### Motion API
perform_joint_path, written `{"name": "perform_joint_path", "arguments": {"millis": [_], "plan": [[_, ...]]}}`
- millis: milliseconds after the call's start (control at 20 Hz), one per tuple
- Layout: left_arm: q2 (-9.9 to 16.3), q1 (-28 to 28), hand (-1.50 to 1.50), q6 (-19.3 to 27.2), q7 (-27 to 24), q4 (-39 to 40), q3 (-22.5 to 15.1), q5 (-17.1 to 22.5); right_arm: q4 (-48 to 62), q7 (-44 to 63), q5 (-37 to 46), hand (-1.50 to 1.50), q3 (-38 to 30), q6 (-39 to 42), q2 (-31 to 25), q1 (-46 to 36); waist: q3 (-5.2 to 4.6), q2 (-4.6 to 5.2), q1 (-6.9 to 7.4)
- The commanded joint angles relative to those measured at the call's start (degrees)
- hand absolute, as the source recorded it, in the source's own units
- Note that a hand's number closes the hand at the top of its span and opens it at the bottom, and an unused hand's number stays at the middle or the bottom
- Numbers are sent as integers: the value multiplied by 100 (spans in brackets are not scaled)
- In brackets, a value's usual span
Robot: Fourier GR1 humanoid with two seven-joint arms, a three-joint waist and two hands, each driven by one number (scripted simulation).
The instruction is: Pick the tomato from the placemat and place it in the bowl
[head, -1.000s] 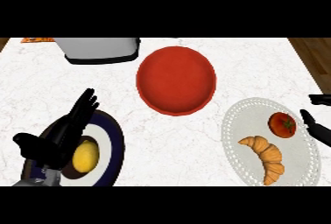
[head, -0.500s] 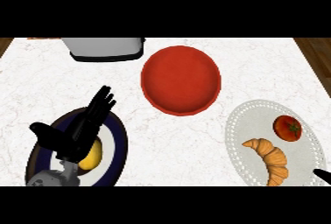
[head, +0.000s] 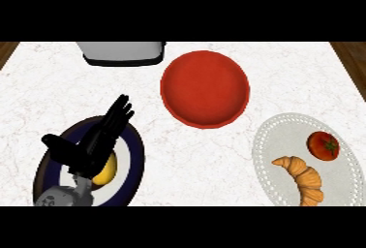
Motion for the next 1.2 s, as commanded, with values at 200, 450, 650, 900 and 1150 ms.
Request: {"name": "perform_joint_path", "arguments": {"millis": [200,450,650,900,1150], "plan": [[-180,-105,0,-25,118,52,-38,-109,-833,2632,354,-150,658,963,-173,-581,16,18,139],[-204,-122,0,-139,225,-3,40,-140,-560,3469,479,-150,705,1521,-84,-1121,20,13,124],[-224,-121,0,-195,225,81,202,-206,145,3427,940,-150,1010,1697,253,-1599,23,14,141],[-435,1,0,-287,17,157,243,-425,-71,3680,1008,-150,749,2311,521,-1568,21,3,90],[-488,227,0,-598,-236,370,266,-452,258,3441,1562,-150,967,2382,783,-1791,21,5,94]]}}
